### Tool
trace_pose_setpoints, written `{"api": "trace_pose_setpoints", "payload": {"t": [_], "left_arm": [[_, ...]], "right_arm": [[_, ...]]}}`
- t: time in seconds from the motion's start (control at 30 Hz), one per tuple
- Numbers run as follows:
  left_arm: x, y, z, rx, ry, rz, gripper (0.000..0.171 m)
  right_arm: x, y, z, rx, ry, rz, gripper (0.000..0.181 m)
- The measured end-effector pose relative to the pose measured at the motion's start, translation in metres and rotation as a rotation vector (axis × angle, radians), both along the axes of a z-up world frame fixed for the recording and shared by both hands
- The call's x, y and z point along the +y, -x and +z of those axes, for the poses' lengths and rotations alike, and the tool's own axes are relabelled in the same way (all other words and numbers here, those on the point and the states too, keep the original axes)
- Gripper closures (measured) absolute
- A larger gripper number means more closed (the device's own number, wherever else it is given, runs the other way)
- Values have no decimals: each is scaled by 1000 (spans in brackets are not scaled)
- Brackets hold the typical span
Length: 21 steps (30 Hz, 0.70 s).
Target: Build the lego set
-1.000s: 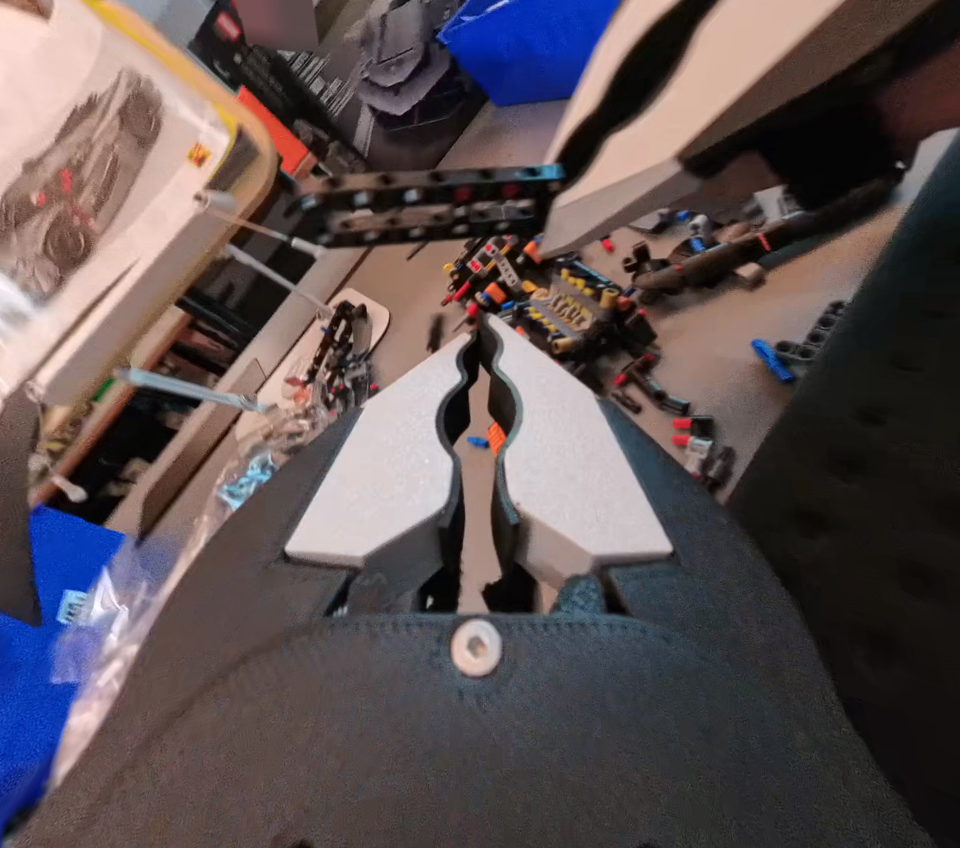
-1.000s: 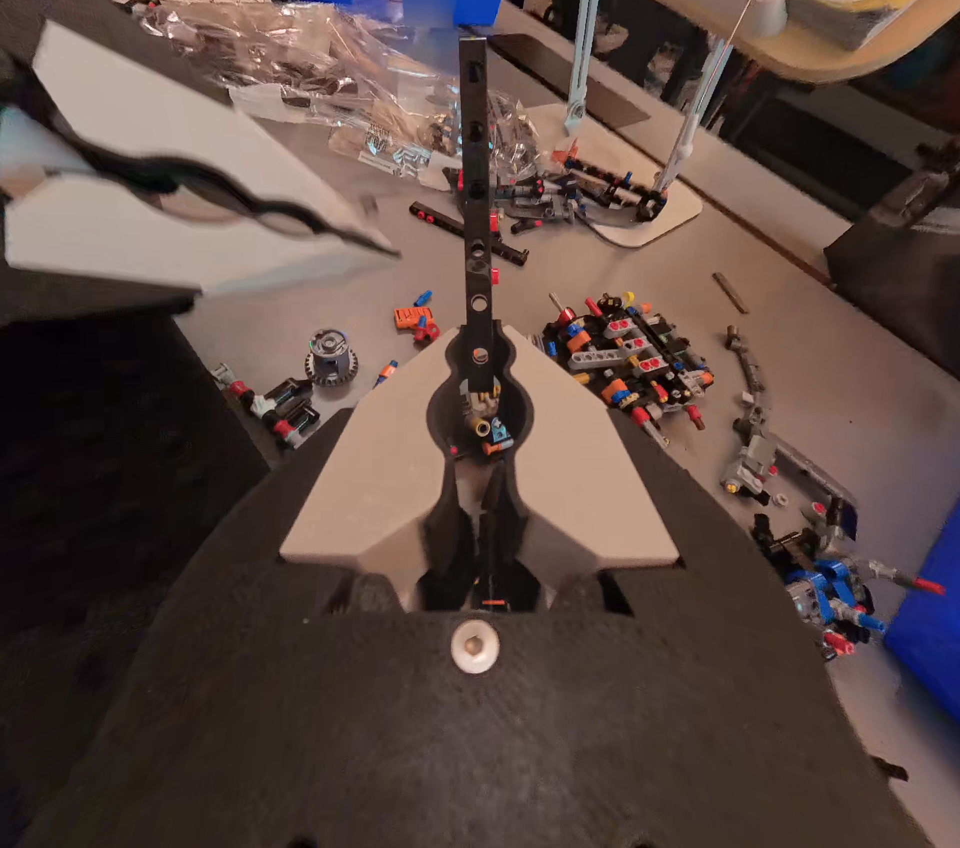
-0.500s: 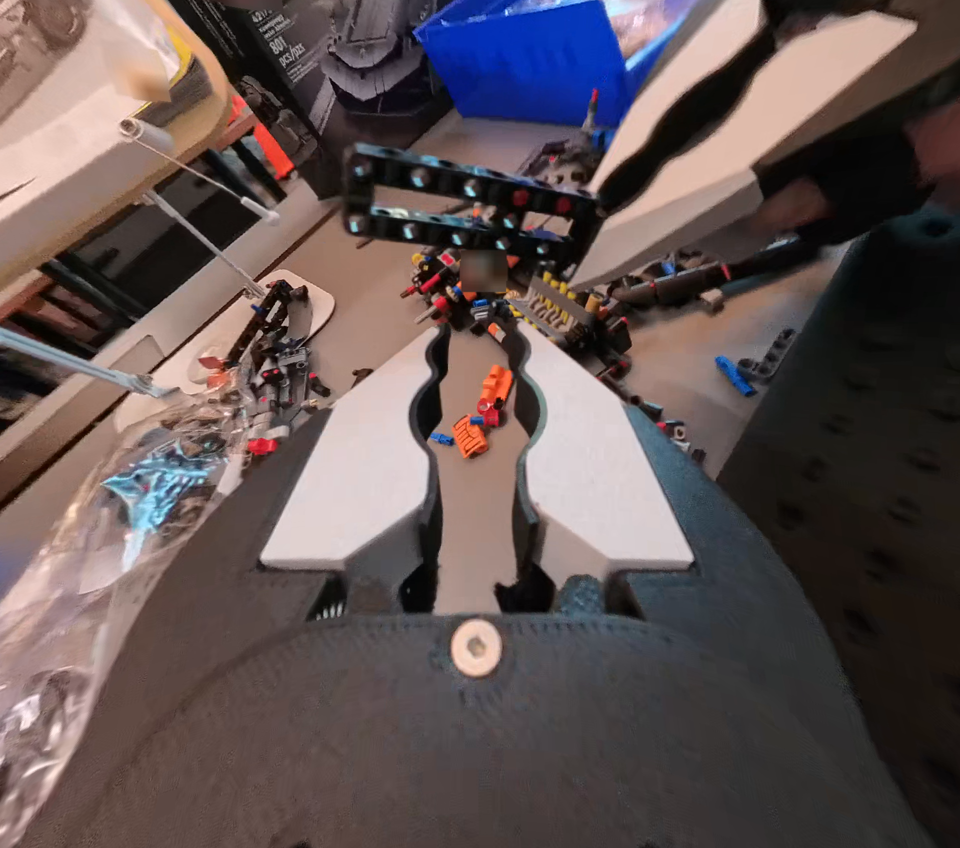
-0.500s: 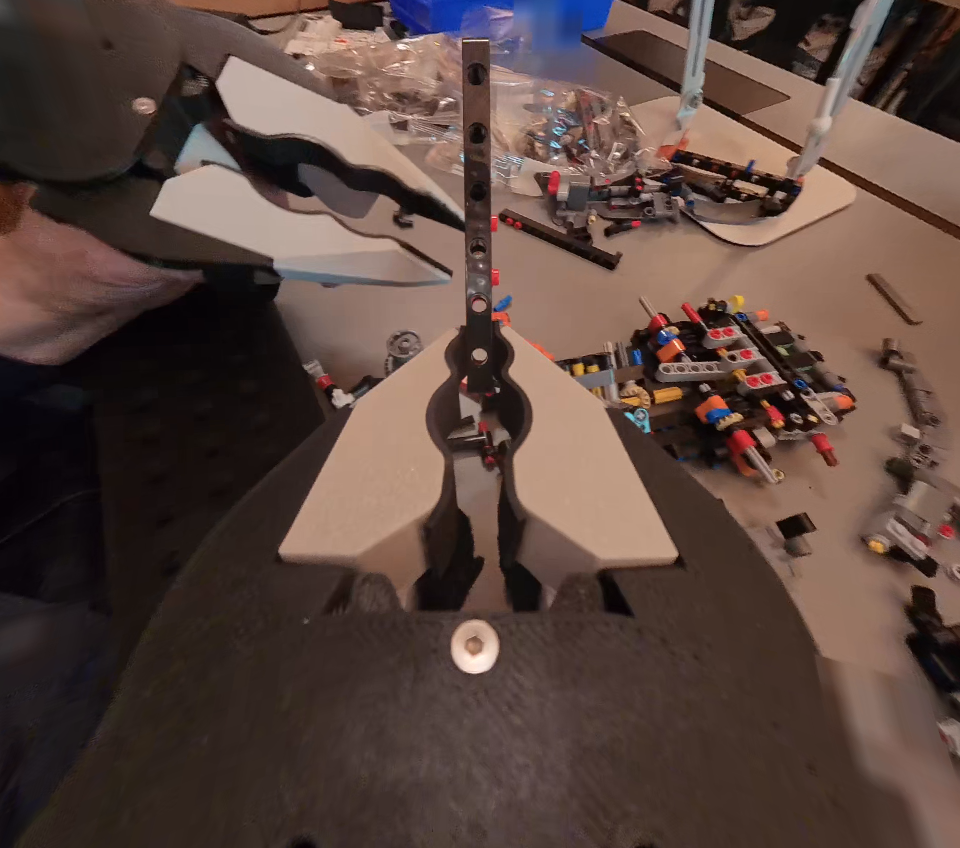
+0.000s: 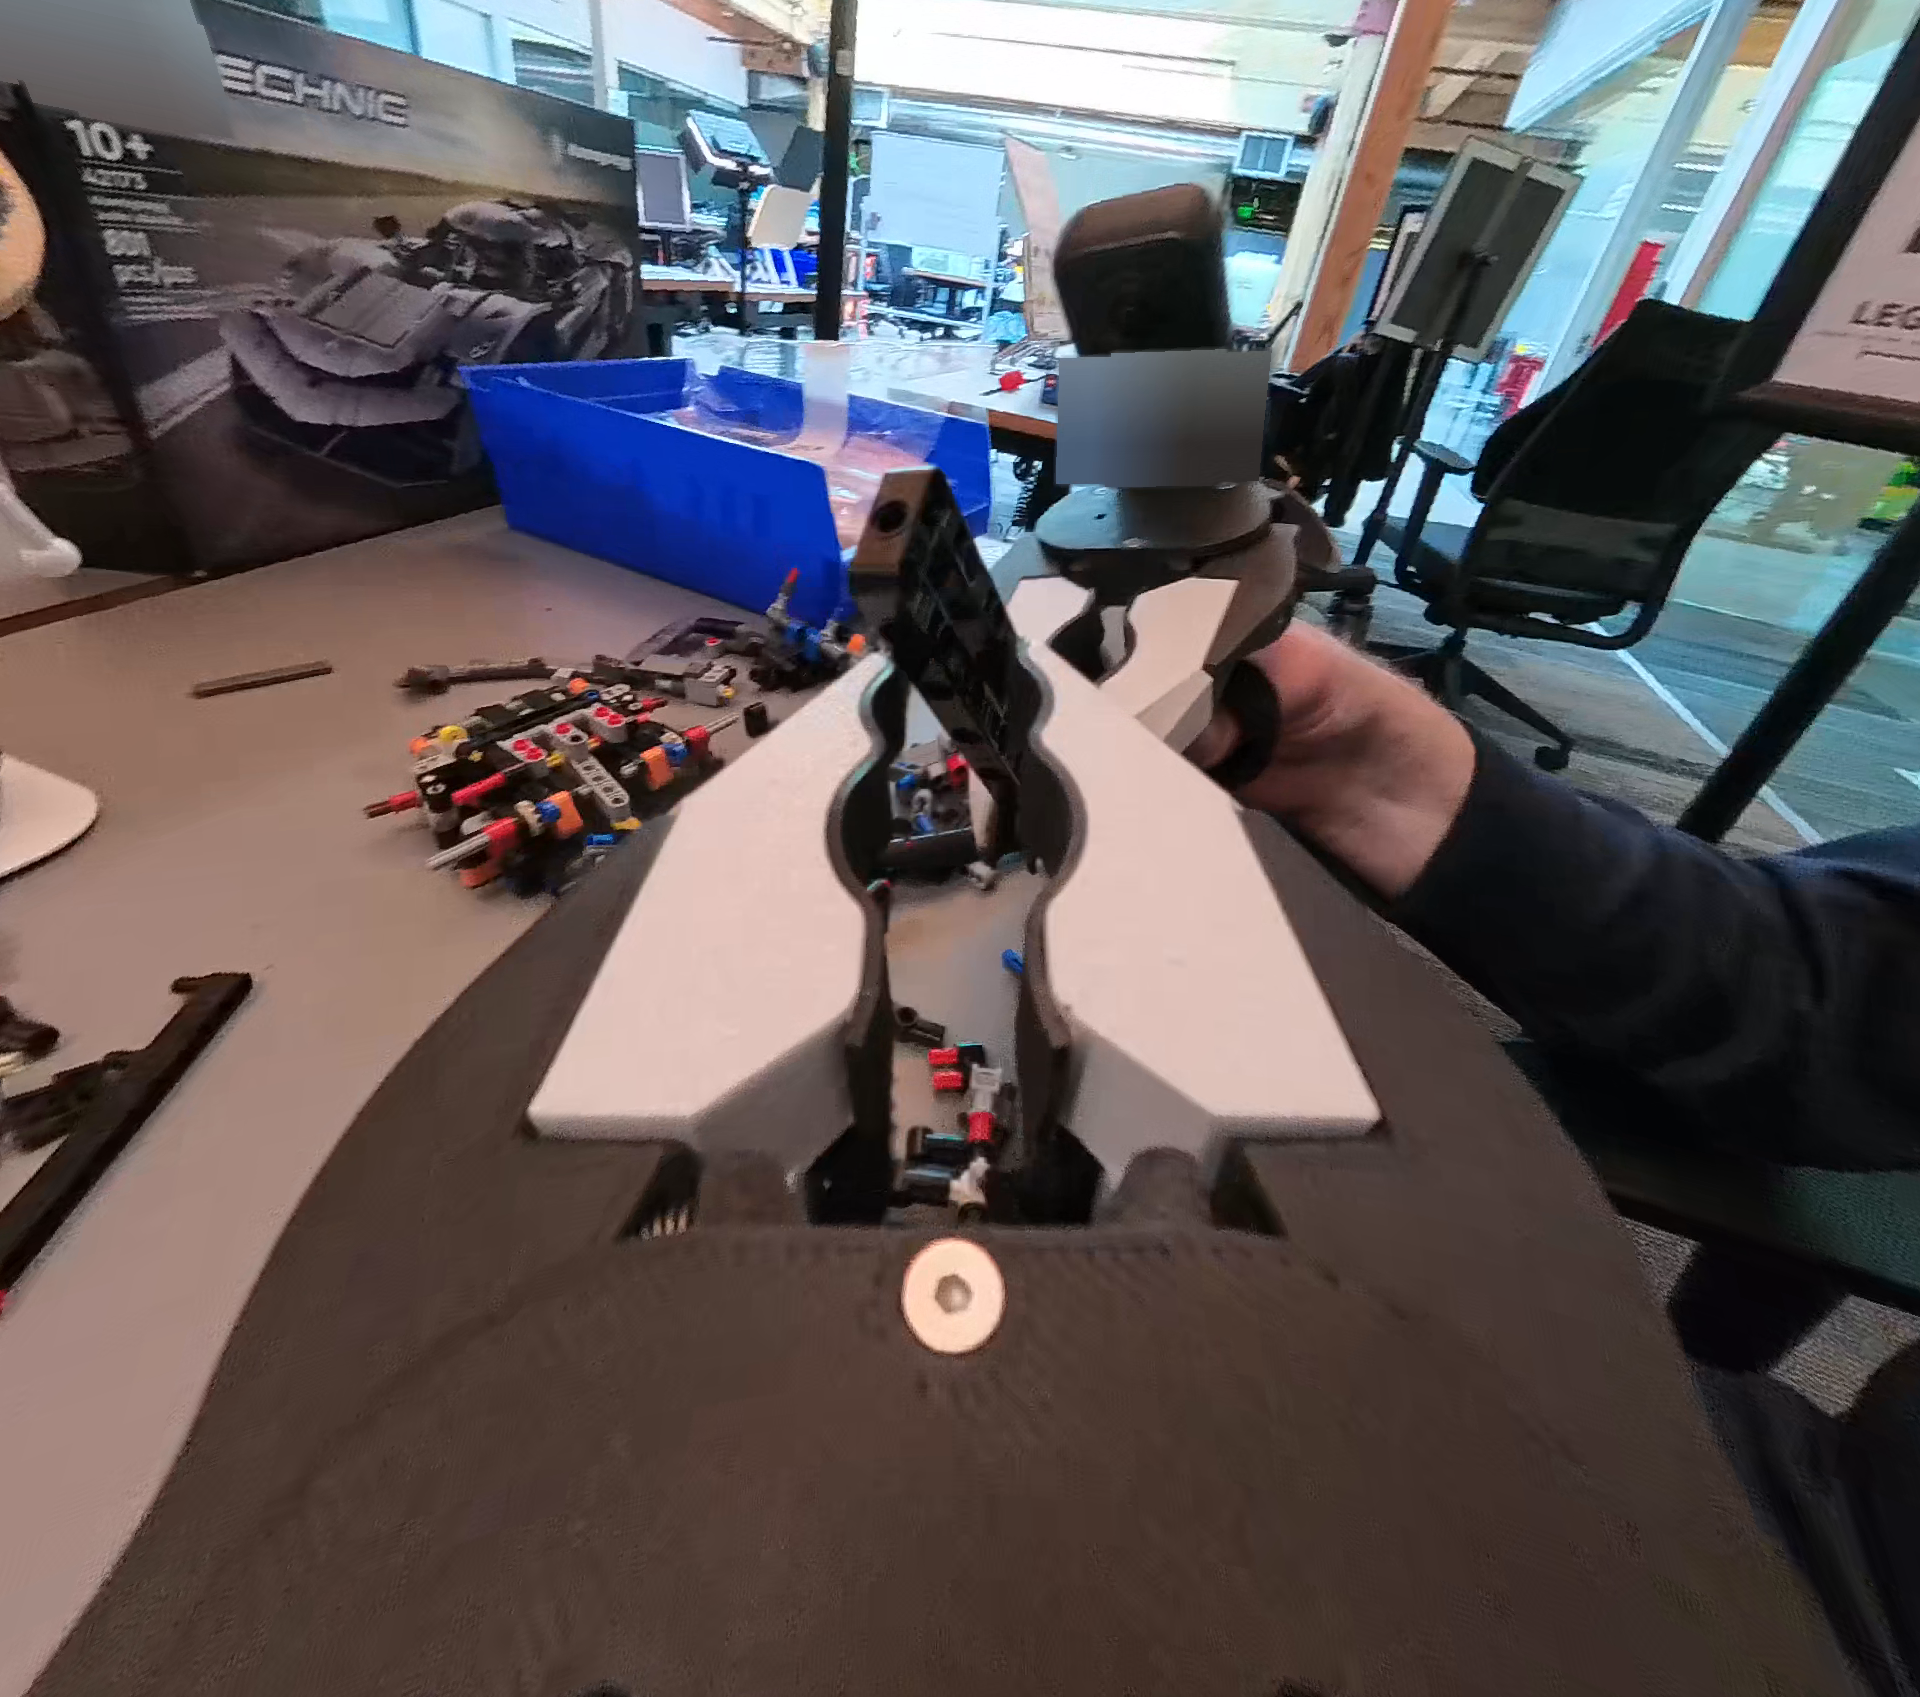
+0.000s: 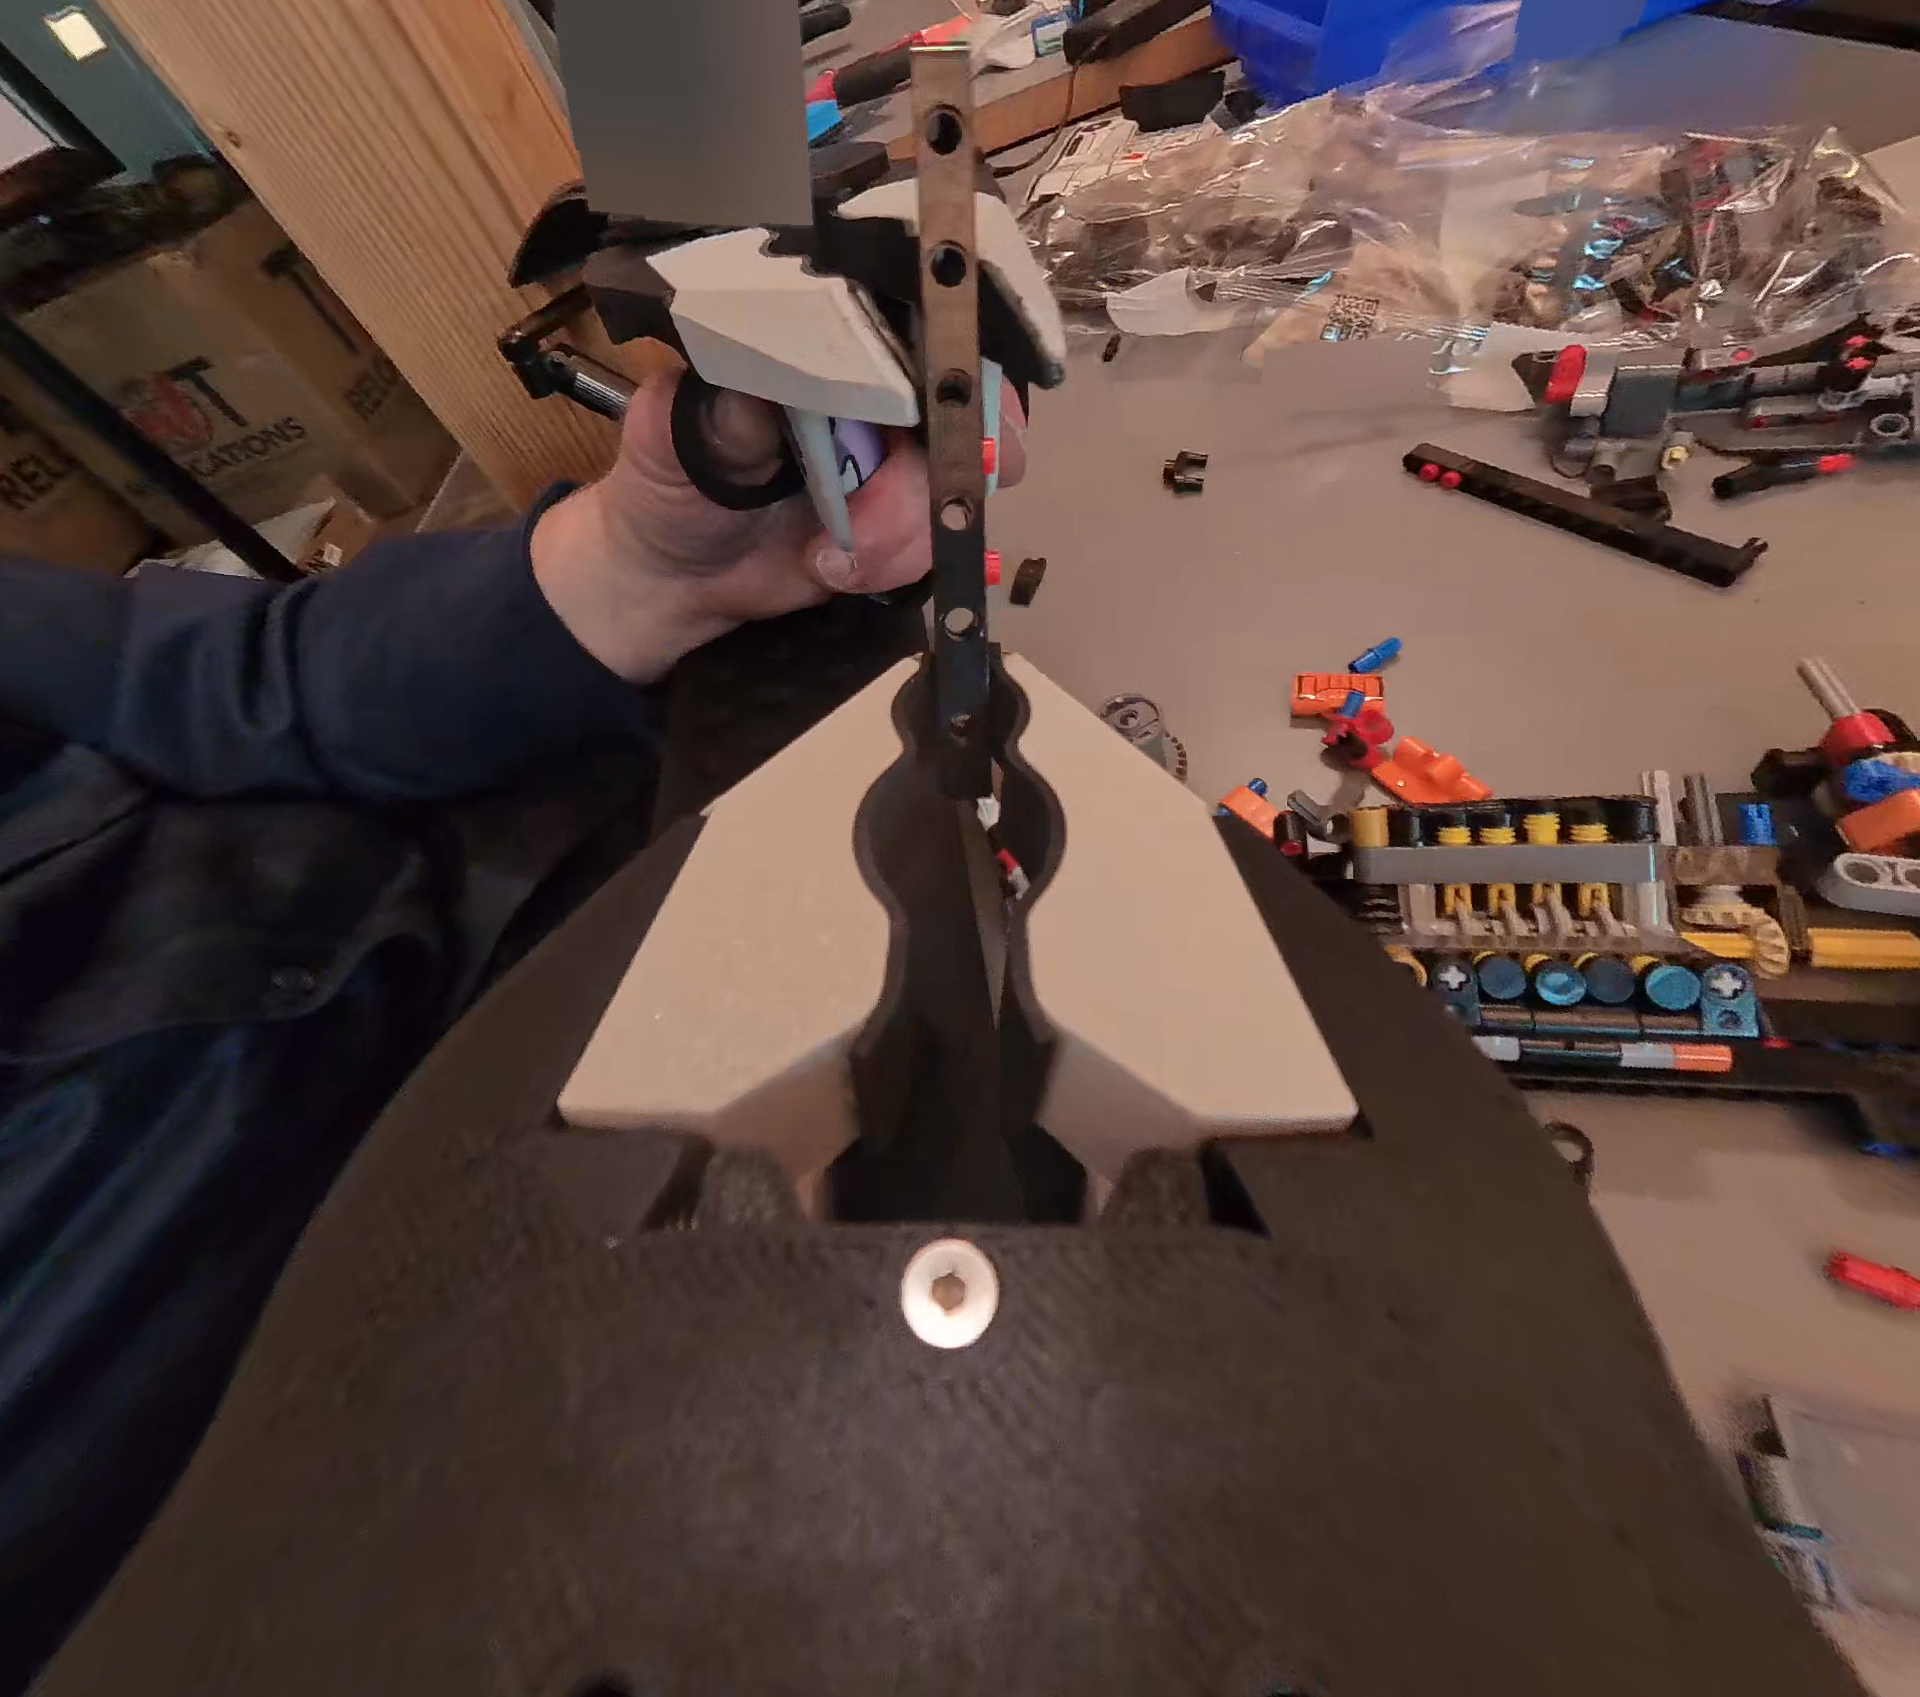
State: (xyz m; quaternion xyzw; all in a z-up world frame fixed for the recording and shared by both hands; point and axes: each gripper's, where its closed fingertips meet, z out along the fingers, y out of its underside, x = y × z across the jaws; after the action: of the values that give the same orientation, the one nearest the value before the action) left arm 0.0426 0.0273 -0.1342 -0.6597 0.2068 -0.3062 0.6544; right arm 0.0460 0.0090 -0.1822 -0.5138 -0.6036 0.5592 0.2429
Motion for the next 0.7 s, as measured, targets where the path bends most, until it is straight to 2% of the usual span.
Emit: {"api": "trace_pose_setpoints", "payload": {"t": [0.13,0.4,0.53,0.7], "left_arm": [[-2,1,2,-20,0,-4,163],[-1,8,5,-77,11,-1,164],[-2,19,12,-166,4,2,167],[-3,33,19,-266,-7,0,166]], "right_arm": [[3,1,3,18,-4,-19,170],[7,0,6,35,-15,-36,157],[11,-5,5,30,-39,-39,153],[18,-10,6,38,-55,-56,157]]}}
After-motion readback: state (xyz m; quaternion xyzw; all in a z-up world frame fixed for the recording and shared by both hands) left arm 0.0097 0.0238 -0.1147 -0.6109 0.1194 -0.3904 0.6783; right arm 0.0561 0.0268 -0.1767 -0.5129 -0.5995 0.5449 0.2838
